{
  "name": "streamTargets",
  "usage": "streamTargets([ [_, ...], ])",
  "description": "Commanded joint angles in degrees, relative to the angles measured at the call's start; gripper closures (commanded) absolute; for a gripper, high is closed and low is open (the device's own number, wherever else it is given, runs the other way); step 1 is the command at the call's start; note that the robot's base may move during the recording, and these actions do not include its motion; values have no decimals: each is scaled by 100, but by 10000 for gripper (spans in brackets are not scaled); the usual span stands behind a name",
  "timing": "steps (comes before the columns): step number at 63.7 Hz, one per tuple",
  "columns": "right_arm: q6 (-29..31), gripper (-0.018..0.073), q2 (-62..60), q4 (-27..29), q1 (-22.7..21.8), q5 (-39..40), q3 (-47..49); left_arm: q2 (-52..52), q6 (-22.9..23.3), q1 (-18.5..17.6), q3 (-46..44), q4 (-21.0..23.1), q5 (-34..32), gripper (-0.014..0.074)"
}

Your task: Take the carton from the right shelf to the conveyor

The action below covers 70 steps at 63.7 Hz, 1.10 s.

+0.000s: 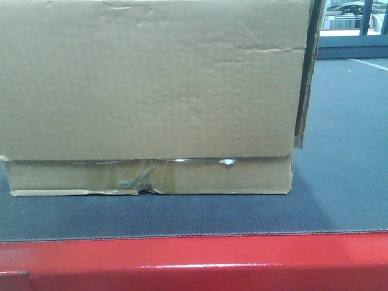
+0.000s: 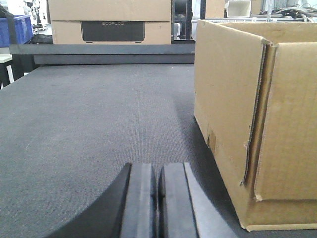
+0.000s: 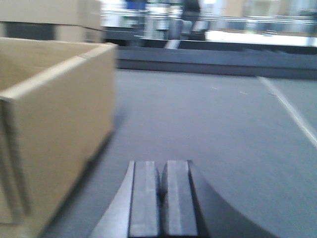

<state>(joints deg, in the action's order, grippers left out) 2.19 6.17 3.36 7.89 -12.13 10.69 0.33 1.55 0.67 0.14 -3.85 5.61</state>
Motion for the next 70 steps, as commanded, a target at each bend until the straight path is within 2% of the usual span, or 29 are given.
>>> streamTargets([
  [1,137,620,-220,179,-286,406,-396,-33,-14,31,-14,37,-56,582],
  [11,137,620,-617,203,-347,1213,-1069,-33,-14,31,-14,37,-56,582],
  [15,137,620,-617,193,-347,931,-1069,-33,-14,31,-14,37,-56,582],
  [35,137,620,-617,192,-542,976,-1069,-33,-14,31,-14,37,-56,582],
  [70,137,620,-617,192,-542,976,-1069,-33,-14,31,-14,37,-56,582],
])
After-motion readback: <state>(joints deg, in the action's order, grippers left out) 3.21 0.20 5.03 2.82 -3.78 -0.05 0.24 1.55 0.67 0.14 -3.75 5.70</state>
